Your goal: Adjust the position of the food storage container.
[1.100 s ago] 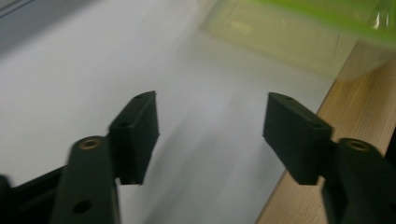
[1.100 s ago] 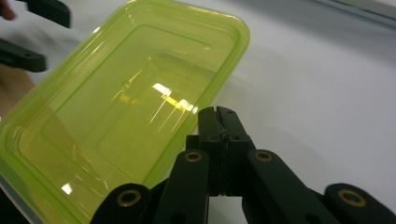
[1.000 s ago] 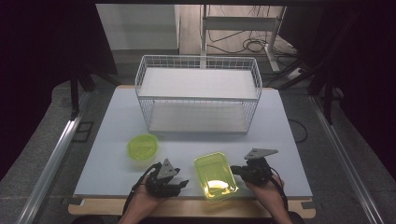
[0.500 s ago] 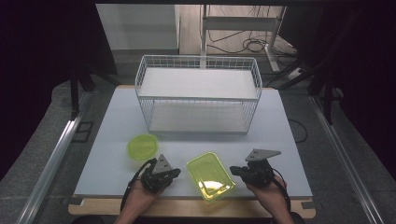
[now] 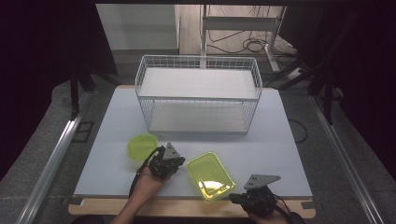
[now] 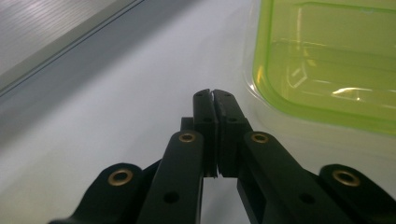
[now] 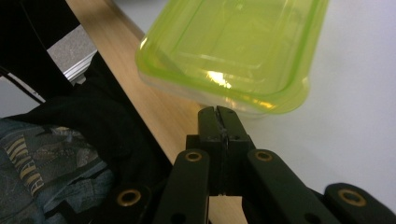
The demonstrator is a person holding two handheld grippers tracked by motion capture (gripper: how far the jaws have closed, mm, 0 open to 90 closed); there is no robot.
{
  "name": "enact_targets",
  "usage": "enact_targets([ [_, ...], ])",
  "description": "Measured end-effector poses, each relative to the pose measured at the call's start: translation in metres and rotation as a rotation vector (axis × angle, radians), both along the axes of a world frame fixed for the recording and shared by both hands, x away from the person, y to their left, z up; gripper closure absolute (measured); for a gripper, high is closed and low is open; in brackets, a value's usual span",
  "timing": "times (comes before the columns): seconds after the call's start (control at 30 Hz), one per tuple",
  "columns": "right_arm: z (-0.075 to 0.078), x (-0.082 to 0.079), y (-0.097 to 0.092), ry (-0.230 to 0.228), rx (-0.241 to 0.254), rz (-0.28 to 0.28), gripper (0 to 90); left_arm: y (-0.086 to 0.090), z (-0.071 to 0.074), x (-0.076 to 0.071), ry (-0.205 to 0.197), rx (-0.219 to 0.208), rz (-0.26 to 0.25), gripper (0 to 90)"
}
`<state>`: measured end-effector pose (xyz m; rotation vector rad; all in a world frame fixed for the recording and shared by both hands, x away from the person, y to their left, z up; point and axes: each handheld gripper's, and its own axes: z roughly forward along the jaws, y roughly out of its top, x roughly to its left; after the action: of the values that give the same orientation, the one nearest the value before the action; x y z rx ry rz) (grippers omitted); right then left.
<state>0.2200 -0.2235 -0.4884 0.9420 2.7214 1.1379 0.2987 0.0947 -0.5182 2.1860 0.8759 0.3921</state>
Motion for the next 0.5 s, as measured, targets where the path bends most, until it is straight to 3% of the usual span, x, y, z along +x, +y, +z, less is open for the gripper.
enact_targets([
  [0.13, -0.009, 0.005, 0.003, 0.039, -0.029, -0.003, 89.2, -0.006, -0.002, 0.004, 0.008, -0.019, -0.016, 88.7],
  [0.5, -0.015, 0.031, -0.003, 0.063, -0.025, -0.053, 89.0, -0.008, -0.002, 0.0, 0.043, -0.04, -0.039, 88.3],
])
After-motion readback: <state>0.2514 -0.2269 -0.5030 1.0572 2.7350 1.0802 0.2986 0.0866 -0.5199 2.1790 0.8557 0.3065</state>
